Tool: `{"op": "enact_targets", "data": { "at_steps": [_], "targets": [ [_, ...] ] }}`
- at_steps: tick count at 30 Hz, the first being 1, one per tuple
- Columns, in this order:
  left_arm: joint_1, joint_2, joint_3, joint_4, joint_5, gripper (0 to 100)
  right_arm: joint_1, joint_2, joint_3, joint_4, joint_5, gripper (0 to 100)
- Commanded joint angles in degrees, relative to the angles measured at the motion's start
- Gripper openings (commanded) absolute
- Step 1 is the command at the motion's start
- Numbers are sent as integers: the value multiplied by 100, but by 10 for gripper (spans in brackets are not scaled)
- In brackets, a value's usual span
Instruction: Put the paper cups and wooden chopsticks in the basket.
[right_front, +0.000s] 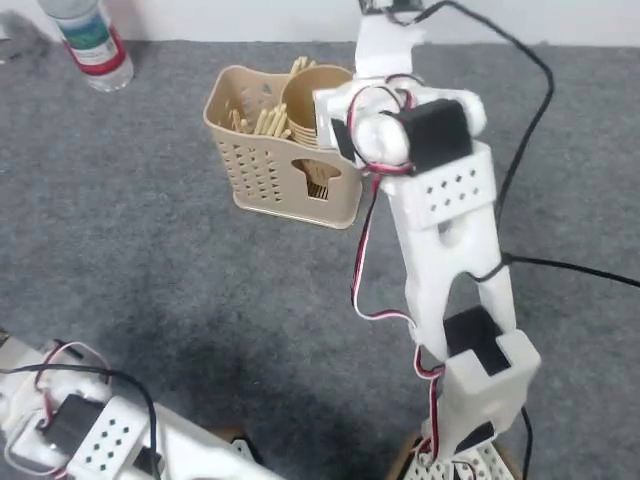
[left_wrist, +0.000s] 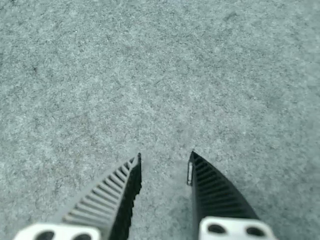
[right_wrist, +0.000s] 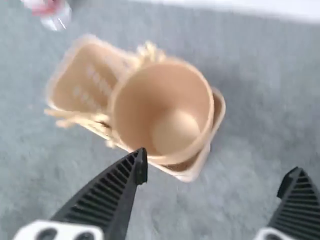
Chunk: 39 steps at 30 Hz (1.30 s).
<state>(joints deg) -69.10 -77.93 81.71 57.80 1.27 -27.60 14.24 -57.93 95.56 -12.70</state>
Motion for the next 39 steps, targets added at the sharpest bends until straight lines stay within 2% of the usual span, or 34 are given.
{"op": "enact_targets", "data": {
  "at_steps": [1,11,17,19,23,24,26,33,39],
  "targets": [
    [-9,-70,-31,0,62,152,4,-171,-264,-321,-79,395],
    [-9,-70,-31,0,62,152,136,1262,-281,-470,-97,395],
    [-9,-70,-31,0,62,152,347,1807,-281,-453,-396,384],
    [-9,-70,-31,0,62,152,418,1938,-281,-418,-369,301],
    [-9,-70,-31,0,62,152,646,2123,-281,-505,-369,24],
    [-9,-70,-31,0,62,152,708,2149,-281,-549,-360,0],
    [-9,-70,-31,0,62,152,848,2149,-281,-585,-360,28],
    [-9,-70,-31,0,62,152,1297,2132,-607,-356,-334,8],
    [0,-70,-31,0,62,152,1341,2141,-1600,505,431,8]
  ]
}}
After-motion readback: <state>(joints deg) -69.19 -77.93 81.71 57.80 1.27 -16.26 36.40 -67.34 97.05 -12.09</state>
